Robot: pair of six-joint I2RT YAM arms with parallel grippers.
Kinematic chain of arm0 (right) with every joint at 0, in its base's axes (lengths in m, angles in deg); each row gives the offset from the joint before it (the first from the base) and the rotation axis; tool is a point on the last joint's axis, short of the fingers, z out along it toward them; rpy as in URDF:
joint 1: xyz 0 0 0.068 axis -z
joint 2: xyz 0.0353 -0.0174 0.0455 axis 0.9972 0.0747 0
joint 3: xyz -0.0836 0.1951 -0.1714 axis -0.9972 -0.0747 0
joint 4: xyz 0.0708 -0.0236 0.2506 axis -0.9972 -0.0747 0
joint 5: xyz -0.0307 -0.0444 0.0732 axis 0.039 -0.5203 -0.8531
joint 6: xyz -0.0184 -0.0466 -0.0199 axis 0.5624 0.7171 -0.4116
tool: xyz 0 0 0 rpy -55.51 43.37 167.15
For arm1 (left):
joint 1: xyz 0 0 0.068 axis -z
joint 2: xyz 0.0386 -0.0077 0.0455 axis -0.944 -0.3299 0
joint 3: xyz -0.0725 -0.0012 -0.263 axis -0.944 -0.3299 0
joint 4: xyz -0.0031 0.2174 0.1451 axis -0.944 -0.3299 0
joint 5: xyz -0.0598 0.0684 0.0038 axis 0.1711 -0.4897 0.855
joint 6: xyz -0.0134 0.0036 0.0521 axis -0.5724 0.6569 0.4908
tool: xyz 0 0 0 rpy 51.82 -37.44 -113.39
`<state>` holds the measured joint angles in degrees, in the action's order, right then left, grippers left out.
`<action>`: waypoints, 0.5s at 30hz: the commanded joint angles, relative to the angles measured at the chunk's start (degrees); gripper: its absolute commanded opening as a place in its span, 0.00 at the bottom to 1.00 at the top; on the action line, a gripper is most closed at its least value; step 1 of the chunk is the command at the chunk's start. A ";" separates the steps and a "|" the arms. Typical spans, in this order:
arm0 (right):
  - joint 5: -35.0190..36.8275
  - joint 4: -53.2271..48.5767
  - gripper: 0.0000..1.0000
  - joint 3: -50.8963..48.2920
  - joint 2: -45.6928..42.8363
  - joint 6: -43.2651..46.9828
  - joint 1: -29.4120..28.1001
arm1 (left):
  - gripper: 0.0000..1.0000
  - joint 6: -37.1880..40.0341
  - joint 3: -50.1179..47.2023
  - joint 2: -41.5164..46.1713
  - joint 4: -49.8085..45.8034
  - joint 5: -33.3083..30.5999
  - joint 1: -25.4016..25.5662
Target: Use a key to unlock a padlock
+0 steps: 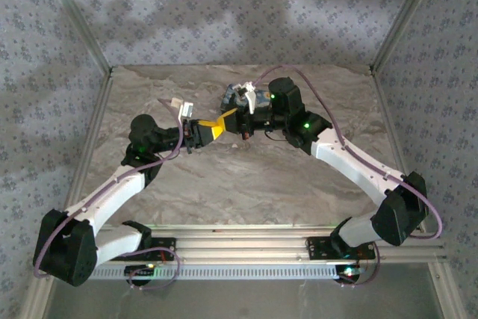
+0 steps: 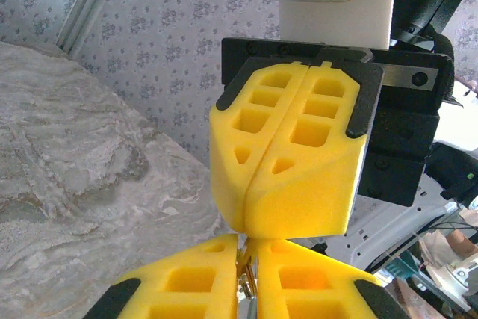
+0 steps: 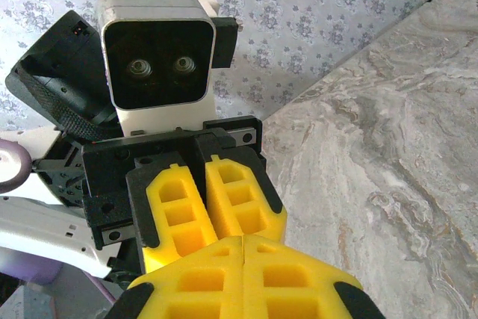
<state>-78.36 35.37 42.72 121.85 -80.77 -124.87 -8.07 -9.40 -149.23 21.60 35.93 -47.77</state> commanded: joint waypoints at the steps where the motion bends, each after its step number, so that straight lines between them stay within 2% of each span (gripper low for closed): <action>1: 0.35 1.69 0.00 -0.36 -1.48 -0.62 -0.17 | 0.12 0.36 0.42 0.91 1.55 0.30 0.24; 4: 0.52 1.69 0.00 -0.50 -1.52 -0.70 -0.10 | 0.05 0.36 0.42 0.83 1.56 0.30 0.15; 9: 0.98 2.16 0.00 -0.71 -1.59 -1.23 0.09 | 0.04 0.20 0.51 0.69 1.63 0.23 0.15; 10: 0.98 2.35 0.00 -0.71 -1.64 -1.36 0.11 | 0.00 0.19 0.60 0.55 1.69 0.38 0.10; 15: 2.92 2.54 0.00 -1.05 -1.81 -2.55 0.29 | 0.00 0.52 0.62 0.46 1.41 0.17 -0.15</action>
<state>-77.62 35.96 42.26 121.59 -81.84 -124.85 -8.24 -9.40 -149.23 21.56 35.73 -47.80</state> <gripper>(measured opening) 0.040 0.059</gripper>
